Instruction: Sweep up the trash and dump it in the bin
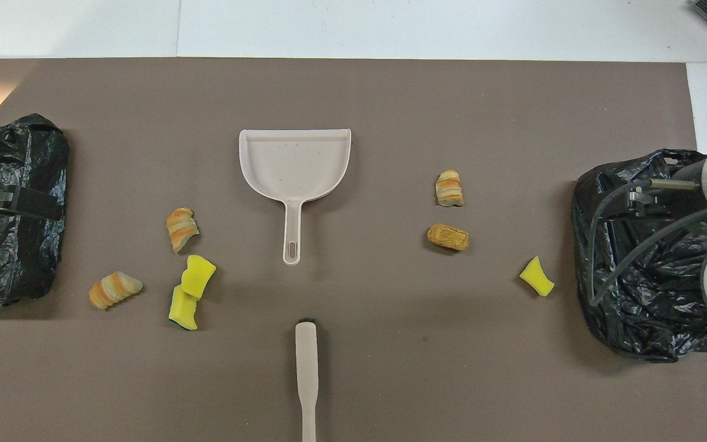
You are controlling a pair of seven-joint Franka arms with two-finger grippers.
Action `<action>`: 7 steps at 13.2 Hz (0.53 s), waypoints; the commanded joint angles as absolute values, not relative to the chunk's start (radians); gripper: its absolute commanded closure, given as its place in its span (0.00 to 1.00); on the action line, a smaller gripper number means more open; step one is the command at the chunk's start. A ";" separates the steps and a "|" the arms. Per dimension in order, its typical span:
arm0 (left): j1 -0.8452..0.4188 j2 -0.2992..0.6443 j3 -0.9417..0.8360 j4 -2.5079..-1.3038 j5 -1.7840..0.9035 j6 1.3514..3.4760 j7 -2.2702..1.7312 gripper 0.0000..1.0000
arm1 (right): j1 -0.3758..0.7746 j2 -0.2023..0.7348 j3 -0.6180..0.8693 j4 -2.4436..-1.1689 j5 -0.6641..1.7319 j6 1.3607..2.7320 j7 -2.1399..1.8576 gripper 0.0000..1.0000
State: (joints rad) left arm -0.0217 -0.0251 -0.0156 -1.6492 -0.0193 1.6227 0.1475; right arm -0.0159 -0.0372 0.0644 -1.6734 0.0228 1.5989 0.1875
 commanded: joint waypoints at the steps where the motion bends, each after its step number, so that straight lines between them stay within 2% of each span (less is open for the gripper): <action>1: -0.025 -0.044 -0.009 -1.652 -0.006 1.600 0.185 0.00 | -0.020 0.001 0.072 -1.611 0.031 1.605 0.155 0.00; 7: -0.025 -0.044 -0.011 -1.652 -0.008 1.594 0.184 0.00 | -0.018 0.005 0.071 -1.608 0.025 1.614 0.149 0.00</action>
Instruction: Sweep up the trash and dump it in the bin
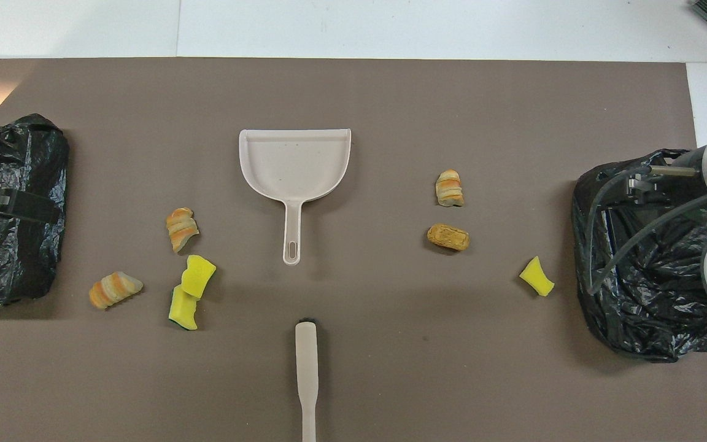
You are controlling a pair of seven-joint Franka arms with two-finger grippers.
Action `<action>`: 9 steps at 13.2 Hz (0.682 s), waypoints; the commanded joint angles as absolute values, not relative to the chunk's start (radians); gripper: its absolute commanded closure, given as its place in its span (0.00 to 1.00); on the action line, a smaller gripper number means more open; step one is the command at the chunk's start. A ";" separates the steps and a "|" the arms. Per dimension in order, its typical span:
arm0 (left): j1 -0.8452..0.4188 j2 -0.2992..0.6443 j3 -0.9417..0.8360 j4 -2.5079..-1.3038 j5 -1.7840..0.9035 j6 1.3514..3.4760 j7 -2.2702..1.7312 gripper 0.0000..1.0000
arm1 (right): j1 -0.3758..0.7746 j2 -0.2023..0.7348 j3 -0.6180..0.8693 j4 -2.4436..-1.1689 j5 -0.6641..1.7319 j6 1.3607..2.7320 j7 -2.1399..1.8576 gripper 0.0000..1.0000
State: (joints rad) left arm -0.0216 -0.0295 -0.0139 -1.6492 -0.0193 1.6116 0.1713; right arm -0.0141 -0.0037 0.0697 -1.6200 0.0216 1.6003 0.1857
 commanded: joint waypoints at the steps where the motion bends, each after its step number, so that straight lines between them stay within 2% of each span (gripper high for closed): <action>1: -0.028 -0.046 -0.011 -1.654 -0.008 1.592 0.186 0.00 | -0.018 0.003 0.072 -1.609 0.025 1.612 0.143 0.00; 9: -0.035 -0.066 -0.011 -1.690 -0.008 1.603 0.181 0.00 | -0.018 -0.002 0.077 -1.615 0.035 1.612 0.150 0.00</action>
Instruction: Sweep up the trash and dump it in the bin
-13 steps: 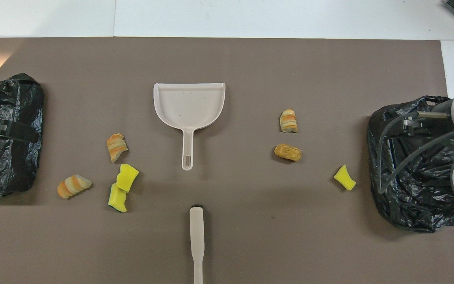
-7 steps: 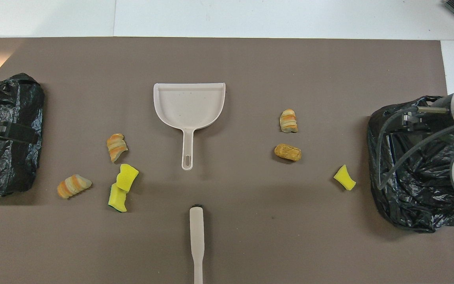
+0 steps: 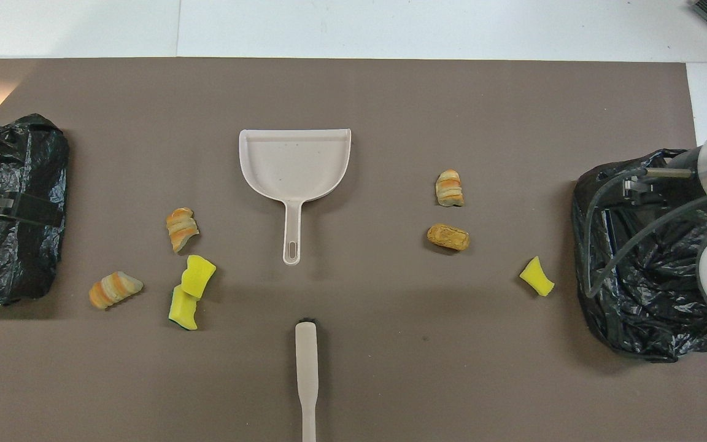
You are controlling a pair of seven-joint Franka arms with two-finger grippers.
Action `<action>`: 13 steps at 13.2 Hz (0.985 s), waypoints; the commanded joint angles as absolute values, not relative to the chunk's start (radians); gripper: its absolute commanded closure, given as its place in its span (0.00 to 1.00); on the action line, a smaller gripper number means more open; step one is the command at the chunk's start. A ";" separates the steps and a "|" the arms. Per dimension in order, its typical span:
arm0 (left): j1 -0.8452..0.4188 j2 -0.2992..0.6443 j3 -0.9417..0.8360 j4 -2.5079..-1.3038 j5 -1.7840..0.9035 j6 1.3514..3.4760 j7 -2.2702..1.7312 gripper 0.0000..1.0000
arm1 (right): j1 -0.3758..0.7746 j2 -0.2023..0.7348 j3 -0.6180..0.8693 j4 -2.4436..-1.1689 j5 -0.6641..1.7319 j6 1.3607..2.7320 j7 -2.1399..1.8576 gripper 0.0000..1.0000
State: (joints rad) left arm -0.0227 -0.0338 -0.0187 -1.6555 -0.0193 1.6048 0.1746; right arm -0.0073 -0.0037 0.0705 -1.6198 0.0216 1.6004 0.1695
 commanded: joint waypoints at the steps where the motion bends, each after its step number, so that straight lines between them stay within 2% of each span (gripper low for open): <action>1: -0.035 -0.069 -0.011 -1.693 -0.008 1.603 0.181 0.00 | -0.018 -0.002 0.077 -1.615 0.044 1.609 0.150 0.00; 10: -0.037 -0.072 -0.012 -1.698 -0.008 1.605 0.181 0.00 | -0.032 0.002 0.069 -1.614 0.043 1.617 0.149 0.00; 13: -0.037 -0.072 -0.012 -1.698 -0.008 1.605 0.181 0.00 | -0.005 0.005 0.075 -1.624 0.034 1.631 0.169 0.00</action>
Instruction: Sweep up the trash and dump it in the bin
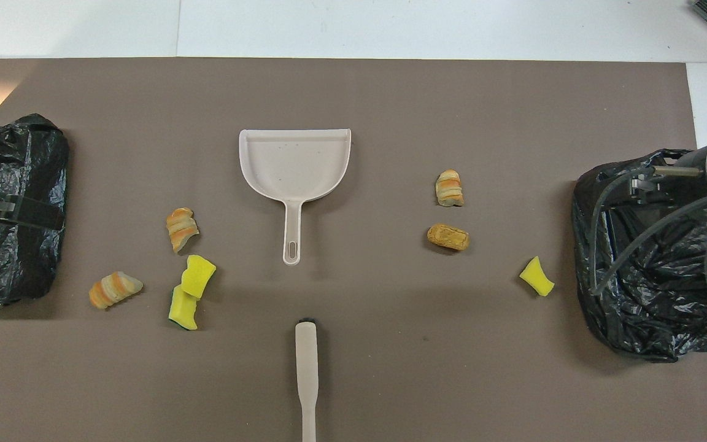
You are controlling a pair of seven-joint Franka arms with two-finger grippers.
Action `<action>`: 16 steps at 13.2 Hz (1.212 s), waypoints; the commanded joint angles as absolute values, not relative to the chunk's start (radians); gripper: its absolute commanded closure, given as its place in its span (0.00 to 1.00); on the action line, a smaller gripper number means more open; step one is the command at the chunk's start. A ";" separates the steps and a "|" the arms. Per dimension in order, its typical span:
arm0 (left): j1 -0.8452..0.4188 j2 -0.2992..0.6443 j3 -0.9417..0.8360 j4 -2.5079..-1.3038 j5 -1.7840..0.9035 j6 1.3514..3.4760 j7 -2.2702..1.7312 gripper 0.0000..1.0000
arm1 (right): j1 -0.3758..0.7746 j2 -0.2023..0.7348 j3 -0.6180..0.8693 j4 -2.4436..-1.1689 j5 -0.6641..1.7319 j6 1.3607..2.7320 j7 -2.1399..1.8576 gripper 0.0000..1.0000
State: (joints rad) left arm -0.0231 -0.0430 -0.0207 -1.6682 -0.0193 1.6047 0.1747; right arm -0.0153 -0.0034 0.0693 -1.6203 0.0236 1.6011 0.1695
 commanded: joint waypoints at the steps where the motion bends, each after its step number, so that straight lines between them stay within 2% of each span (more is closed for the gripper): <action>1: -0.037 -0.072 -0.012 -1.700 -0.008 1.603 0.181 0.00 | 0.011 0.011 0.077 -1.621 0.028 1.655 0.184 0.00; 4: -0.038 -0.090 -0.018 -1.739 -0.008 1.615 0.175 0.00 | 0.063 0.083 0.078 -1.611 0.025 1.698 0.274 0.00; 7: -0.054 -0.135 -0.020 -1.814 -0.008 1.617 0.173 0.00 | 0.146 0.240 0.078 -1.455 0.015 1.716 0.398 0.00; 8: -0.063 -0.168 -0.020 -1.875 -0.008 1.632 0.173 0.00 | 0.184 0.303 0.074 -1.384 0.006 1.718 0.441 0.00; 9: -0.080 -0.216 -0.020 -1.955 -0.009 1.681 0.170 0.00 | 0.216 0.325 0.071 -1.332 -0.041 1.703 0.458 0.00; 12: -0.145 -0.359 -0.020 -2.201 -0.012 1.807 0.147 0.00 | 0.284 0.412 0.081 -1.312 -0.078 1.778 0.566 0.00; 16: -0.322 -0.411 -0.021 -2.316 -0.012 1.841 -0.027 0.00 | 0.366 0.567 0.100 -1.189 -0.063 1.787 0.639 0.00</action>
State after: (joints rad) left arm -0.2379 -0.3588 -0.0352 -2.2412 -0.0208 1.7944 0.0569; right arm 0.3481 0.4720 0.0872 -1.2928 -0.0550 1.7869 0.5871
